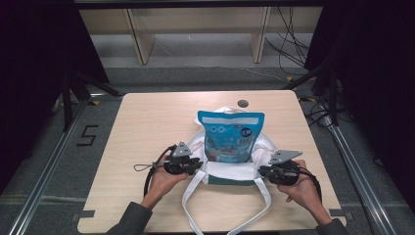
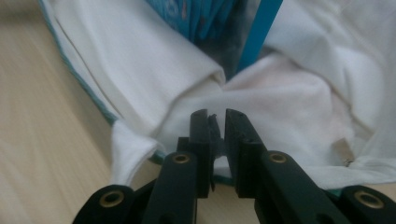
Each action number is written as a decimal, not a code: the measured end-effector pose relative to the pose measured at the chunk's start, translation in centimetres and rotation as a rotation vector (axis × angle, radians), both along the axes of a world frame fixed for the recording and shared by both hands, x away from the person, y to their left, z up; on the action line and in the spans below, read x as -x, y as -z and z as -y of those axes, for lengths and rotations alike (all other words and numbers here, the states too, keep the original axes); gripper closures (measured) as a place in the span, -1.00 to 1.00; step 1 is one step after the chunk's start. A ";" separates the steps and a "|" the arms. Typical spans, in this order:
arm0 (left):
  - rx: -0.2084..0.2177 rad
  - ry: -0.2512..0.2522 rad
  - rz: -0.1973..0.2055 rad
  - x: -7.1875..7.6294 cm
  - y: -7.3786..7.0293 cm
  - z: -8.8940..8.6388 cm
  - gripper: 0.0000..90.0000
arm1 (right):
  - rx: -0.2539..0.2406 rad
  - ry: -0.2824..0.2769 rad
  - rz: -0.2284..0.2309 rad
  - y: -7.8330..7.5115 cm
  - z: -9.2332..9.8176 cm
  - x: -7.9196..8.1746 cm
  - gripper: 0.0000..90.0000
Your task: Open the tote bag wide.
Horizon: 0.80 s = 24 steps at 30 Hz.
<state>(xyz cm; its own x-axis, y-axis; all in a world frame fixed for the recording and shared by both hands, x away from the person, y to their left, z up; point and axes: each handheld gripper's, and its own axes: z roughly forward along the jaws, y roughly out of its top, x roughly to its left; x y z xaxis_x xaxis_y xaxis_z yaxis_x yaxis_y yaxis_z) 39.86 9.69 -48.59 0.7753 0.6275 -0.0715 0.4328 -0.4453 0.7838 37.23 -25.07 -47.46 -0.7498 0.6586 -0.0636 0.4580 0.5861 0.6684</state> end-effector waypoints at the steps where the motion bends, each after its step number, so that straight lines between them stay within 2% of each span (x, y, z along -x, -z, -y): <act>1: -0.025 0.017 0.001 -0.1 0.5 0.3 0.71 | 0.025 0.001 -0.004 0.5 -0.3 -0.2 0.85; 2: -0.037 0.002 -0.002 0.0 1.0 0.6 0.71 | 0.025 0.001 -0.004 0.5 -0.3 -0.2 0.85; 3: -0.040 -0.004 -0.005 -0.2 1.6 0.9 0.71 | 0.071 0.001 -0.018 1.1 -0.8 -0.5 0.86; 6: -0.035 -0.011 0.007 -0.4 1.6 0.9 0.69 | 0.097 0.011 -0.007 1.4 -1.0 -1.0 0.87; 7: -0.027 -0.029 0.002 -0.4 1.7 1.2 0.69 | 0.112 0.016 -0.006 1.5 -0.9 -1.6 0.90; 11: -0.040 -0.050 0.015 -0.6 1.9 1.5 0.70 | 0.110 0.031 0.013 2.0 -0.9 -2.7 0.92; 13: -0.064 -0.057 0.034 -0.9 1.9 1.6 0.71 | 0.113 0.043 0.030 2.2 -1.1 -3.8 0.93; 14: -0.083 -0.054 0.042 -1.1 1.9 1.5 0.71 | 0.113 0.043 0.030 2.2 -1.1 -3.8 0.93; 16: -0.039 -0.109 0.047 -1.8 2.2 1.6 0.71 | 0.121 0.053 0.028 2.1 -1.5 -5.0 0.93; 18: -0.048 -0.108 0.047 -2.2 2.2 1.4 0.71 | 0.114 0.061 0.037 2.3 -1.7 -5.4 0.93; 19: -0.078 -0.120 0.063 -3.0 2.4 1.0 0.72 | 0.100 0.063 0.052 2.4 -1.9 -6.1 0.93; 20: -0.078 -0.120 0.063 -3.0 2.4 1.0 0.73 | 0.100 0.063 0.052 2.4 -1.9 -6.1 0.93; 21: -0.073 -0.127 0.061 -3.4 2.6 0.7 0.73 | 0.109 0.060 0.021 2.2 -1.9 -6.3 0.93; 22: -0.067 -0.139 0.060 -3.6 2.7 0.5 0.73 | 0.093 0.073 0.042 2.4 -2.1 -6.6 0.93; 24: -0.064 -0.146 0.059 -4.0 2.7 0.3 0.74 | 0.101 0.066 0.030 2.3 -2.3 -7.1 0.92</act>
